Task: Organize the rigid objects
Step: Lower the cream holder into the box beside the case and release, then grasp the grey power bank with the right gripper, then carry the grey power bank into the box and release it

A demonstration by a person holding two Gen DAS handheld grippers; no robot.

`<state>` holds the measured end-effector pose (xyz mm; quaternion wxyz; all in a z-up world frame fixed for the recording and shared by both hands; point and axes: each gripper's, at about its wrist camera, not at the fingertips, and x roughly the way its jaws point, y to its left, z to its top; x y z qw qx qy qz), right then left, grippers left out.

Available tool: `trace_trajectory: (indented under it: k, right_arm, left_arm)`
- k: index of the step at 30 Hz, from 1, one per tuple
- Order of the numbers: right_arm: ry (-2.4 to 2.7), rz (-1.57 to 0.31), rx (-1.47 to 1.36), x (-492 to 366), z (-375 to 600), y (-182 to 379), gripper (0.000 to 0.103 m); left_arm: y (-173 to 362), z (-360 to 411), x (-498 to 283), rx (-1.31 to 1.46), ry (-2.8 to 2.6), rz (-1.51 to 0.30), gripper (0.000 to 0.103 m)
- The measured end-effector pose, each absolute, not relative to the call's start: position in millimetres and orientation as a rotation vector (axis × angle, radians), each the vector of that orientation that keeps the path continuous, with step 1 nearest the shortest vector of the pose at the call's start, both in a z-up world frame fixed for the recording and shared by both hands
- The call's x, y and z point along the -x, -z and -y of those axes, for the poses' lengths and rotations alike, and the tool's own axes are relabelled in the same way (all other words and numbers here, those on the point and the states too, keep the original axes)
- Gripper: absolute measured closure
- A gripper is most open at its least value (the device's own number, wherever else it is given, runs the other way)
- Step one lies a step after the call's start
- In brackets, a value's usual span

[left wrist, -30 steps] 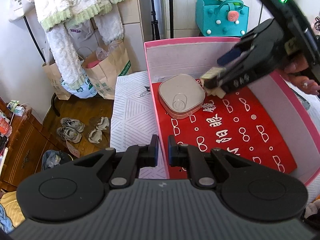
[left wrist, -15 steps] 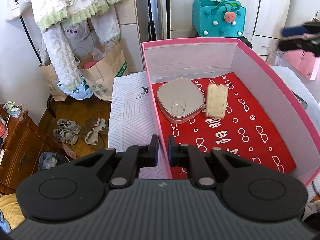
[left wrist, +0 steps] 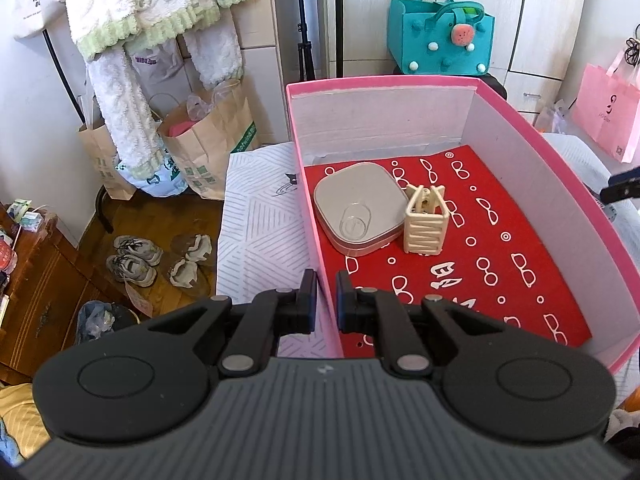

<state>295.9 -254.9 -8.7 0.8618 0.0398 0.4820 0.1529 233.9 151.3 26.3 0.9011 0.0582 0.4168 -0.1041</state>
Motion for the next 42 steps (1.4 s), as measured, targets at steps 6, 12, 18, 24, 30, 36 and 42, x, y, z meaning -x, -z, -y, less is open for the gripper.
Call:
trace_trajectory:
  k: [6, 12, 18, 24, 30, 36, 42]
  right_arm:
    - [-0.31, -1.075, -0.081, -312, 251, 30, 0.027]
    - [-0.325, -1.075, -0.021, -321, 239, 39, 0.021]
    - [-0.295, -1.063, 0.038, -318, 238, 35, 0.037]
    - [-0.301, -1.011, -0.01, -303, 246, 22, 0.037]
    - [-0.365, -0.92, -0.023, -283, 238, -11, 0.037]
    - [-0.578, -0.794, 0.01, -267, 196, -64, 0.037]
    - [-0.878, -0.806, 0.05, -277, 124, -84, 0.037]
  left_arm:
    - [-27, -150, -234, -0.114, 0.201, -0.867, 0.094]
    - [-28, -150, -233, -0.115, 0.194, -0.874, 0.094]
    - [-29, -149, -233, -0.113, 0.189, -0.875, 0.094]
    - [-28, -150, -233, -0.111, 0.192, -0.876, 0.094]
    - [-26, -149, -232, -0.118, 0.19, -0.875, 0.094]
    - [-25, -147, -229, -0.117, 0.175, -0.861, 0.095]
    - [-27, -147, -230, -0.094, 0.163, -0.866, 0.095]
